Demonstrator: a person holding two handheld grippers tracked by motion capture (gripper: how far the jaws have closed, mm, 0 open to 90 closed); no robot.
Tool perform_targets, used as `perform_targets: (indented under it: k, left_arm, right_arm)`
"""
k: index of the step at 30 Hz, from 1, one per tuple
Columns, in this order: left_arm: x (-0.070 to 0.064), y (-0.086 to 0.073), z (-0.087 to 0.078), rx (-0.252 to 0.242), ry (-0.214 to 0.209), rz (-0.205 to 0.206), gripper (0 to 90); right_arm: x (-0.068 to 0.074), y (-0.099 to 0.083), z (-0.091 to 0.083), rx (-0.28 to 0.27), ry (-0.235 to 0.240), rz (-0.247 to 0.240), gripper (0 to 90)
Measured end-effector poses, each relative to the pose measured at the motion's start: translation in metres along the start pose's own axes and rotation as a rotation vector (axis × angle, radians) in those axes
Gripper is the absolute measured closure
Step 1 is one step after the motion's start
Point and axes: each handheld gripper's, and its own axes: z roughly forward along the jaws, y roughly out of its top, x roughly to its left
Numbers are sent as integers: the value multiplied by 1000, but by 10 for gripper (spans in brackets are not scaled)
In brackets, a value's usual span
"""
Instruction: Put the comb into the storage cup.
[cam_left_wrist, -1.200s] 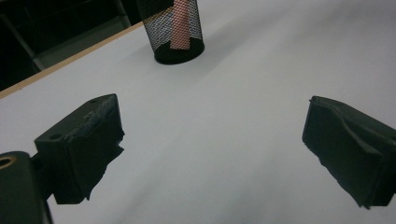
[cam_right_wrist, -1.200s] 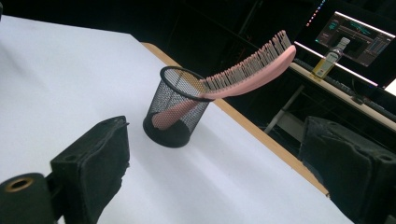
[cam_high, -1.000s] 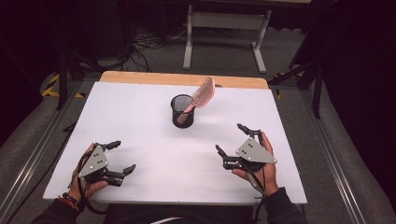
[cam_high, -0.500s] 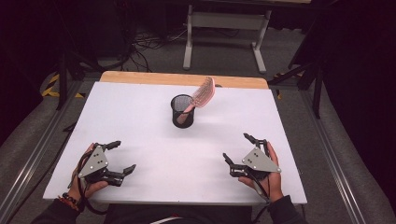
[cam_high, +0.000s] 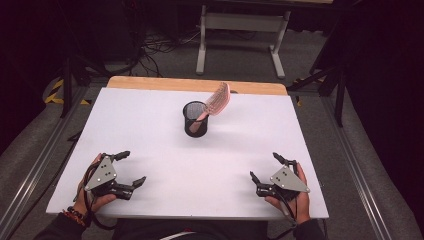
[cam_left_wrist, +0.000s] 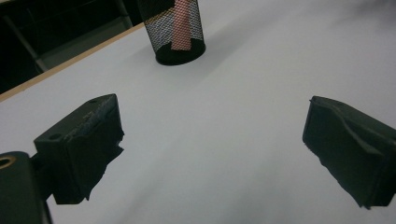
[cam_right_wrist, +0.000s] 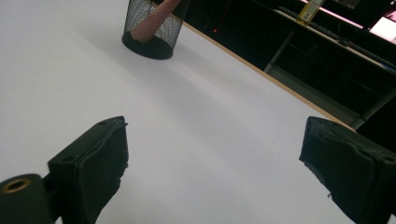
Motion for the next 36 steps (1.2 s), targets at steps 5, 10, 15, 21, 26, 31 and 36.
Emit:
perform_targets:
  k: [5,10,15,21,26,31,36]
  left_arm:
    - [0,0,2,-3,-4,-9,58]
    - [1,0,2,-7,-3,-15,58]
    - [1,-1,1,-9,9,-27,61]
    - [-1,-1,2,-3,10,-18,61]
    - [-2,0,1,-6,6,-8,61]
    - [-3,0,0,-12,1,-2,61]
    - [-1,0,0,-15,-1,-8,62]
  right_arm:
    - [-1,-10,0,19,9,9,68]
    - [-6,-13,-1,13,11,46,67]
    - [-8,-13,2,-6,28,67,65]
    - [-7,-12,0,-26,16,66,71]
    - [-5,-10,-3,-35,6,52,72]
    - [-2,-8,-4,-37,6,41,72]
    - [0,-7,-2,-35,11,34,72]
